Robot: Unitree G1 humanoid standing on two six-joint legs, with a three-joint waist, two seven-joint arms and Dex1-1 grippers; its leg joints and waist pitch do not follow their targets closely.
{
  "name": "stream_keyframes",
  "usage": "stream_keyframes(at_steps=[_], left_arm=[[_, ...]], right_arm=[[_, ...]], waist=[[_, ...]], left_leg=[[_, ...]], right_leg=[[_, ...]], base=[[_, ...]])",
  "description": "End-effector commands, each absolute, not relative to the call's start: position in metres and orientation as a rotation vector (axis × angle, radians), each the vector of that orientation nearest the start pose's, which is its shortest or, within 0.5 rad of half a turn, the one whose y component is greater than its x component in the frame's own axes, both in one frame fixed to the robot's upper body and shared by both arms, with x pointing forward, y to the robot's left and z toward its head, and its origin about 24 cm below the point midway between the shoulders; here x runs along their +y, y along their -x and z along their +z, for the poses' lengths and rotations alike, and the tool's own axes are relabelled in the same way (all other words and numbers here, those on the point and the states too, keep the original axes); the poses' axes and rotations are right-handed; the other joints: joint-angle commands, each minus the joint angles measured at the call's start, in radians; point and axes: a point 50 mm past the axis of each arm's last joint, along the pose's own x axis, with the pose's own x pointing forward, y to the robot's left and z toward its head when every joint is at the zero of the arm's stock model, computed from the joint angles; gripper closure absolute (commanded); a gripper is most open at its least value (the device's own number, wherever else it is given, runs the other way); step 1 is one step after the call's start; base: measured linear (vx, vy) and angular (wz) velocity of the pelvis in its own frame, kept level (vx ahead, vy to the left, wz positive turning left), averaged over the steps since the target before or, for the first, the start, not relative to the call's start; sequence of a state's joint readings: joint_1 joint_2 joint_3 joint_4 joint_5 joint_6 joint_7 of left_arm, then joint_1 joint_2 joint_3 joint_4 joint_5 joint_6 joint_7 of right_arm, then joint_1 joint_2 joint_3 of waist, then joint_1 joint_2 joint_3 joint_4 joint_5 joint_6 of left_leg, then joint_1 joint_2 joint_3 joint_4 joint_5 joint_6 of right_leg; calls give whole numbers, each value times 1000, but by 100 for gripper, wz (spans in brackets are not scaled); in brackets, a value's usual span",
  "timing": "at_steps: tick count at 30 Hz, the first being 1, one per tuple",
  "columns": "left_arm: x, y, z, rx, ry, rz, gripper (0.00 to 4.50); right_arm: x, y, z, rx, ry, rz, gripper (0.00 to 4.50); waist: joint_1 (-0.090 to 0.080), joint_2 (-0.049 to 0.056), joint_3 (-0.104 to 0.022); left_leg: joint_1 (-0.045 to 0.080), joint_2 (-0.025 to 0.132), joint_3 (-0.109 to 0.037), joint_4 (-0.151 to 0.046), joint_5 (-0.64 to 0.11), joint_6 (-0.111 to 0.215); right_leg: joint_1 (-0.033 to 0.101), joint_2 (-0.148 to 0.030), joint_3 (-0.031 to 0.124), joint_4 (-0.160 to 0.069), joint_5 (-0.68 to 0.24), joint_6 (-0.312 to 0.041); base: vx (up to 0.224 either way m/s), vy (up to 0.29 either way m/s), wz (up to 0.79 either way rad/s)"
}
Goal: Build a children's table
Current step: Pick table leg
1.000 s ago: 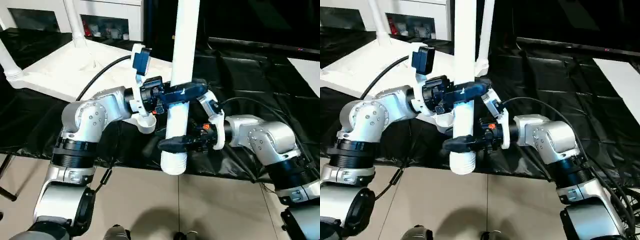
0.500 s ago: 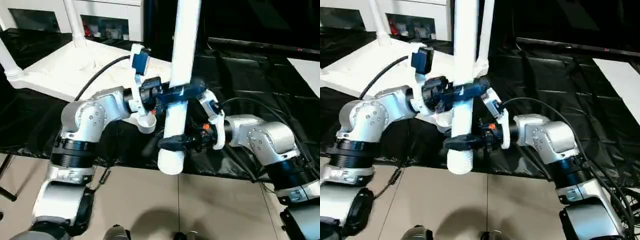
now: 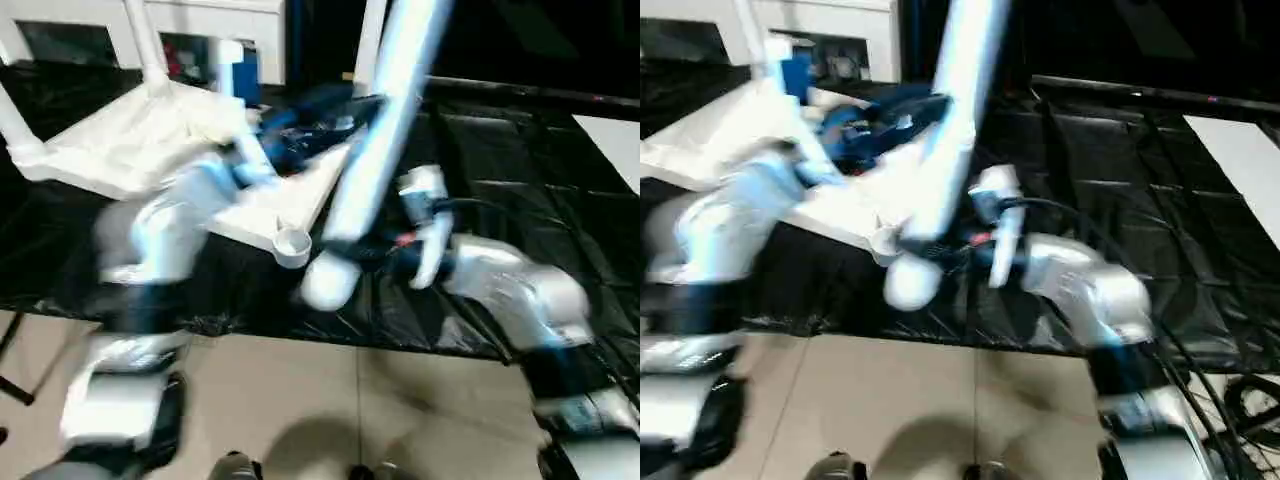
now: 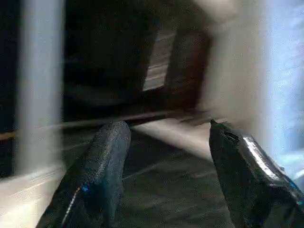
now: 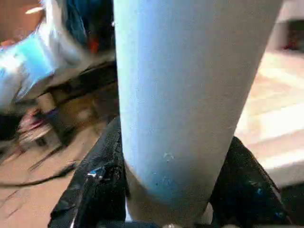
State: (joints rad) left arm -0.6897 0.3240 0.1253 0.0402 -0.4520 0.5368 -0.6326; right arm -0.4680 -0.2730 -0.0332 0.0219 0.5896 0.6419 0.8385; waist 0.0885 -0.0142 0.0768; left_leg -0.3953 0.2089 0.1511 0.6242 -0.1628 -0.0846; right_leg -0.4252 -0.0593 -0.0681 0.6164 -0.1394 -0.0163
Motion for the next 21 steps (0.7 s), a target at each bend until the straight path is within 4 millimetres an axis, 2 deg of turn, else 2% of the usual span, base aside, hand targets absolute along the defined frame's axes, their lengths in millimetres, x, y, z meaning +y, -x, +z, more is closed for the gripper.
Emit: stream_keyframes(at_steps=[1, 2, 3, 4, 5, 6, 7, 8, 9, 10, 11, 12, 13, 15, 16, 17, 18, 19, 20, 21], left_arm=[[157, -333, 203, -154, -34, -666, 147], [161, -332, 198, -137, -56, -630, 147], [173, -331, 184, -106, -82, -513, 147], [182, -328, 175, -89, -92, -421, 147], [182, -328, 175, -89, -92, -421, 147], [196, -324, 160, -70, -129, -308, 147], [196, -324, 160, -70, -129, -308, 147], [204, -320, 151, -58, -151, -248, 147], [214, -312, 134, -21, -216, -184, 147], [217, -310, 130, -16, -222, -163, 147], [218, -309, 128, -13, -225, -152, 147], [222, -303, 119, -9, -212, -102, 147], [224, -299, 113, -11, -184, -58, 147], [225, -296, 109, -9, -174, -22, 147], [225, -296, 109, -7, -179, -15, 147], [224, -293, 108, -13, -198, -6, 147], [224, -293, 108, -14, -198, -5, 147], [224, -292, 107, -17, -198, 0, 147], [223, -292, 107, -21, -199, 3, 147], [223, -292, 108, -27, -201, 6, 147]], right_arm=[[-133, -303, 137, 65, -291, 975, 262], [-135, -302, 135, 71, -274, 944, 262], [-140, -303, 127, 93, -207, 829, 262], [-145, -305, 120, 112, -149, 730, 262], [-145, -305, 120, 112, -149, 730, 262], [-156, -308, 108, 161, -57, 554, 262], [-156, -308, 108, 161, -57, 554, 262], [-162, -309, 101, 170, -17, 458, 262], [-172, -307, 91, 172, 70, 323, 262], [-175, -306, 88, 180, 60, 290, 262], [-177, -305, 85, 185, 54, 272, 262], [-183, -297, 73, 203, 8, 200, 262], [-186, -290, 66, 213, -18, 152, 262], [-186, -285, 61, 215, -34, 124, 262], [-185, -284, 60, 215, -39, 121, 262], [-180, -281, 59, 203, -79, 109, 262], [-179, -280, 59, 203, -82, 109, 262], [-177, -280, 58, 201, -91, 103, 262], [-176, -280, 58, 201, -90, 92, 262], [-176, -280, 58, 204, -85, 76, 262]], waist=[[-4, 16, -86], [-4, 26, -84], [-10, 21, -78], [-12, 29, -79], [-15, 24, -80], [-15, 25, -81], [-20, 25, -78], [-19, 27, -79], [-24, 22, -78], [-29, 24, -75], [-33, 18, -76], [-40, 19, -75], [-42, 29, -72], [-44, 27, -72], [-43, 24, -73], [-40, 28, -72], [-40, 20, -72], [-37, 17, -68], [-39, 10, -61], [-41, 8, -60]], left_leg=[[23, 10, 3, -80, -246, -32], [26, 9, 2, -81, -267, -37], [33, 5, 5, -82, -316, -39], [37, 6, 0, -82, -340, -52], [35, 2, 1, -81, -337, -52], [37, 0, -1, -78, -338, -45], [32, -3, 0, -80, -341, -46], [35, -5, 0, -79, -351, -44], [42, -7, 1, -74, -374, -41], [41, -9, -2, -76, -393, -42], [43, -10, -1, -73, -398, -37], [49, -13, -3, -69, -426, -28], [49, -9, -4, -73, -447, 1], [45, -9, -4, -72, -455, 23], [35, -11, -5, -70, -430, 44], [31, -11, -3, -64, -405, 63], [27, -15, 2, -55, -383, 76], [19, -11, -7, -36, -342, 87], [28, -10, -13, -8, -331, 87], [32, -9, -18, 0, -329, 84]], right_leg=[[61, -57, 33, -82, -376, -105], [58, -57, 32, -83, -402, -99], [53, -55, 28, -98, -481, -81], [51, -57, 26, -102, -520, -68], [53, -56, 25, -105, -530, -61], [47, -56, 23, -112, -566, -45], [51, -53, 19, -114, -578, -38], [49, -53, 17, -119, -597, -30], [39, -52, 13, -128, -628, -15], [38, -51, 7, -133, -651, -2], [36, -51, 6, -137, -660, 7], [32, -49, -1, -145, -680, 13], [40, -69, -5, -154, -697, 4], [53, -86, -13, -159, -722, -6], [69, -110, -11, -161, -751, -9], [76, -135, -10, -166, -780, 0], [79, -152, -4, -173, -803, 12], [89, -196, 4, -185, -870, 35], [78, -228, 3, -209, -957, 62], [80, -239, 1, -215, -977, 65]], base=[[0, 0, 0], [0, 0, 0], [0, 0, 0], [0, 0, 0], [0, 0, 0], [0, 0, 0], [0, 0, 0], [0, 0, 0], [0, 0, 0], [0, 0, 0], [0, 0, 0], [0, 0, 0], [0, 0, 0], [0, 0, 0], [-18, 57, -14], [-18, 57, -14], [-25, 75, -19], [-32, 113, -23], [-32, 113, -23], [-35, 156, -25]])
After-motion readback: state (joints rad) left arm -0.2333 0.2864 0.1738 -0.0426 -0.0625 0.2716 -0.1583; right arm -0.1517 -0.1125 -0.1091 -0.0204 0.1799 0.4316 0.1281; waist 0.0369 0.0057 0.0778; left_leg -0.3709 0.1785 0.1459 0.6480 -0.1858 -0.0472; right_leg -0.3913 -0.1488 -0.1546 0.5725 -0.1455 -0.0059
